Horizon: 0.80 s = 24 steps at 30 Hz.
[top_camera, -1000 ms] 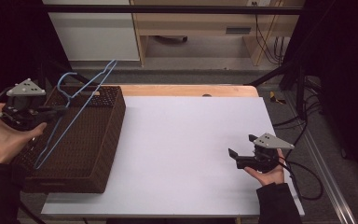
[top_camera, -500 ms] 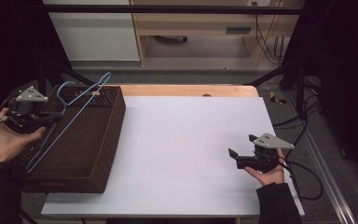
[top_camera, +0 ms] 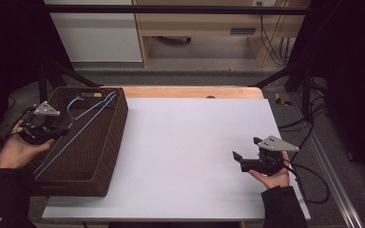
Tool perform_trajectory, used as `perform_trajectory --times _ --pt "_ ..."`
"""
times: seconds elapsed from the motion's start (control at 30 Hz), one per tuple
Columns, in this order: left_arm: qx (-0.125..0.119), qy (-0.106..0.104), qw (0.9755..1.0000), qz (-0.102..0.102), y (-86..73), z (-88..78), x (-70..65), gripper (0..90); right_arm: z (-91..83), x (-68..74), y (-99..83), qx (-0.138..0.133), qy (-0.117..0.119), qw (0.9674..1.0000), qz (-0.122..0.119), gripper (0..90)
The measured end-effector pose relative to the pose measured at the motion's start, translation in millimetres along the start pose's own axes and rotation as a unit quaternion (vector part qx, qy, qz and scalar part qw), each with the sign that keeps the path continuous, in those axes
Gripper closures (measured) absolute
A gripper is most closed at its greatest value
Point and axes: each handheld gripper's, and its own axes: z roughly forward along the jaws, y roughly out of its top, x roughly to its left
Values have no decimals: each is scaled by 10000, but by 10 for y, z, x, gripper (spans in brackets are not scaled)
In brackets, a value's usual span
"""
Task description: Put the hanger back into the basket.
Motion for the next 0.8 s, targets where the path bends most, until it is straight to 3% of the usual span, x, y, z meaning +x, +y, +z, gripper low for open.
perform_trajectory --times 0.2,0.43,0.53,0.57,0.6,0.67,0.73,0.77,0.8 --pt "-41 -243 9996 -106 -93 230 -60 876 -3 -2 0 -2 -3 10000 1 84" --pt "124 -290 9991 -277 -197 435 -74 869 -2 0 -1 0 -6 10000 -2 84" --pt "80 -230 9990 -370 -227 448 -72 864 -3 -1 0 -1 -7 10000 -2 83" --pt "-104 -186 9983 -546 -246 417 -55 817 -3 -1 0 -4 -11 10000 4 83" --pt "-104 -186 9983 -546 -246 417 -55 802 -4 -1 0 -5 -9 10000 3 83" --pt "-391 -64 9962 -774 -266 298 -27 750 -3 -1 0 -3 -7 10000 2 82" --pt "-478 0 9953 -844 -272 253 -25 705 -3 -1 0 -7 -11 10000 5 82" --pt "-716 101 9927 -965 -280 160 -34 671 -4 -2 1 -6 -11 10000 8 82" --pt "-716 101 9927 -965 -280 160 -34 652 -5 -2 1 -8 -13 10000 16 81"
